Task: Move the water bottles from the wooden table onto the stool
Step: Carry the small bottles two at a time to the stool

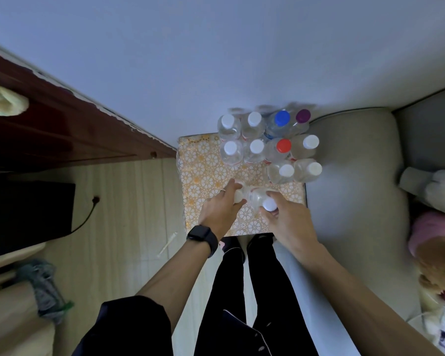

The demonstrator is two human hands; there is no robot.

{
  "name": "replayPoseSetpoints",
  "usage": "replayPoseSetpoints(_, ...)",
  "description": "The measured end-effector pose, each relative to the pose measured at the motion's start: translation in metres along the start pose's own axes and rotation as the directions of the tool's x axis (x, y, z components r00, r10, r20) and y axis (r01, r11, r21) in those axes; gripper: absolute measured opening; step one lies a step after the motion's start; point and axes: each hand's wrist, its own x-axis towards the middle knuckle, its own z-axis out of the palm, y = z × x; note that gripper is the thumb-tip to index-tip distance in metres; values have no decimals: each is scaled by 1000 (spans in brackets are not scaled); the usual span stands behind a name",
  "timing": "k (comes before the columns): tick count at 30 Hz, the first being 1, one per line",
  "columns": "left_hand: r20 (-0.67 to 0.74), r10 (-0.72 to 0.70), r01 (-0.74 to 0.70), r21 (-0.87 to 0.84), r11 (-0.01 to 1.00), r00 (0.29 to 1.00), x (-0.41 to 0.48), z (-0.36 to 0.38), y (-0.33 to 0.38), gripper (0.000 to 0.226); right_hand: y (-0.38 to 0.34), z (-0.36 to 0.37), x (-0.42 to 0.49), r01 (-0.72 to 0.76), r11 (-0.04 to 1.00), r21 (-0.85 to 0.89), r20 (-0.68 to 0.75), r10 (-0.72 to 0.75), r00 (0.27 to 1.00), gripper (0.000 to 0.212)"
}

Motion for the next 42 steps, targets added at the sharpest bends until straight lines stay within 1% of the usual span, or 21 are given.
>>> replayPoseSetpoints(3,-8,-5,5,-13,1000,1000,15,-5,4,44,-7,-5,19,13,1000,-16,-34,-13,999,40)
replayPoseSetpoints(10,-44,-75,71,-92,993,996,41,-13,5,33,-20,-3,56,25,998,-54,21,-24,999,45)
replayPoseSetpoints(12,-65,-62,56,-89,994,996,39,-12,2,35,-21,-3,64,33,996,-79,26,-30,999,44)
replayPoseSetpoints(14,-89,-74,64,-106,992,993,33,-8,-1,44,-23,-6,71,32,993,-112,49,-27,998,42)
replayPoseSetpoints(16,-91,-130,115,-152,982,987,30,-4,-5,54,-24,-8,74,39,988,-146,79,-28,996,38)
replayPoseSetpoints(17,-85,-162,144,-184,972,983,31,-2,-6,55,-24,-9,75,45,985,-165,91,-30,995,37)
replayPoseSetpoints(18,-71,-184,166,-209,964,980,32,-2,-6,55,-25,-9,75,47,981,-187,101,-28,994,37)
replayPoseSetpoints(20,-48,-183,165,-262,951,982,38,-2,-5,52,-25,-9,76,40,973,-229,118,-13,993,40)
replayPoseSetpoints(23,-74,-194,156,-348,924,978,46,-3,-2,46,-27,-7,78,1,962,-272,142,39,989,46)
replayPoseSetpoints(27,-114,-218,161,-376,913,969,47,0,-3,43,-32,-3,77,-21,956,-293,148,67,987,44)
replayPoseSetpoints(31,-100,-255,195,-403,894,962,47,-1,-3,45,-34,-6,78,-39,964,-263,147,80,986,41)
replayPoseSetpoints(34,-68,-242,196,-398,896,968,46,-8,-1,51,-35,-14,78,-50,970,-238,191,97,977,47)
replayPoseSetpoints(38,-7,-203,187,-354,916,979,38,-21,1,63,-38,-28,70,-41,972,-229,282,107,954,67)
replayPoseSetpoints(42,-17,-177,162,-329,931,984,26,-47,7,61,-44,-48,52,-31,984,-177,293,83,953,74)
